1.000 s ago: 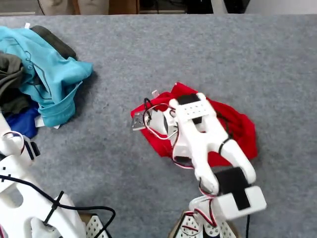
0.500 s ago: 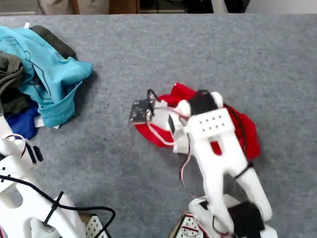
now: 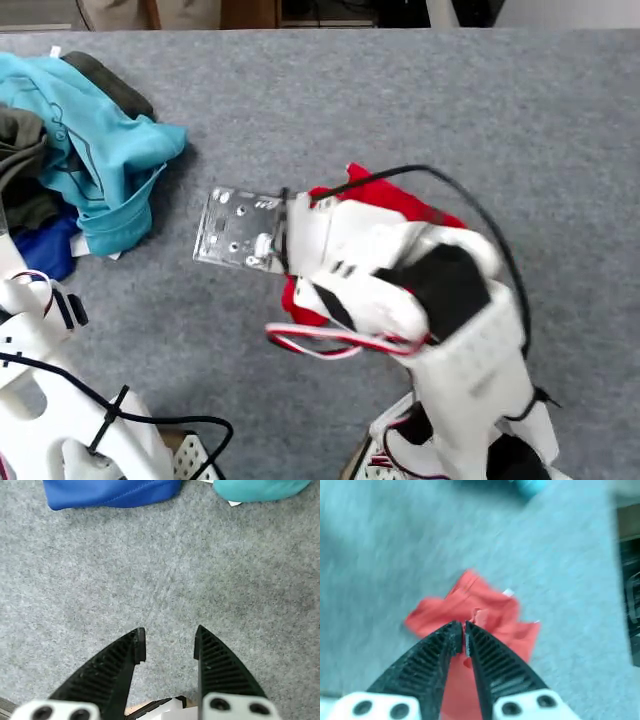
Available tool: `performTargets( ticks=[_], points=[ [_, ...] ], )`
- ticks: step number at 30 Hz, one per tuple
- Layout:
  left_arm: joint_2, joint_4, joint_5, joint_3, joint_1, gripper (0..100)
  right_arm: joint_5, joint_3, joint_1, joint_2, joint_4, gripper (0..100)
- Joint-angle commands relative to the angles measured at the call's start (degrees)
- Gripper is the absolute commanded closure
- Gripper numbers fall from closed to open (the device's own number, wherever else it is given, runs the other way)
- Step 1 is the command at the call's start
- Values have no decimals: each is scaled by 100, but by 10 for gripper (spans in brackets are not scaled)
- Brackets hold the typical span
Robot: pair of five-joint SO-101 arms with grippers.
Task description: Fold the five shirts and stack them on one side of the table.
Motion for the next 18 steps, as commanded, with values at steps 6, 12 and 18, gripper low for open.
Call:
performTargets(
  ticks=[6,12,18],
  points=[
    [-84,9,-26,-141,0,832,-826,-3064,1613,760,-369,997],
    [-66,62,18,-607,334,829,-800,-3222,3697,1349,-686,997],
    [-22,53,1011,-1002,1925,829,-765,-1868,4822,1938,-862,997]
  ],
)
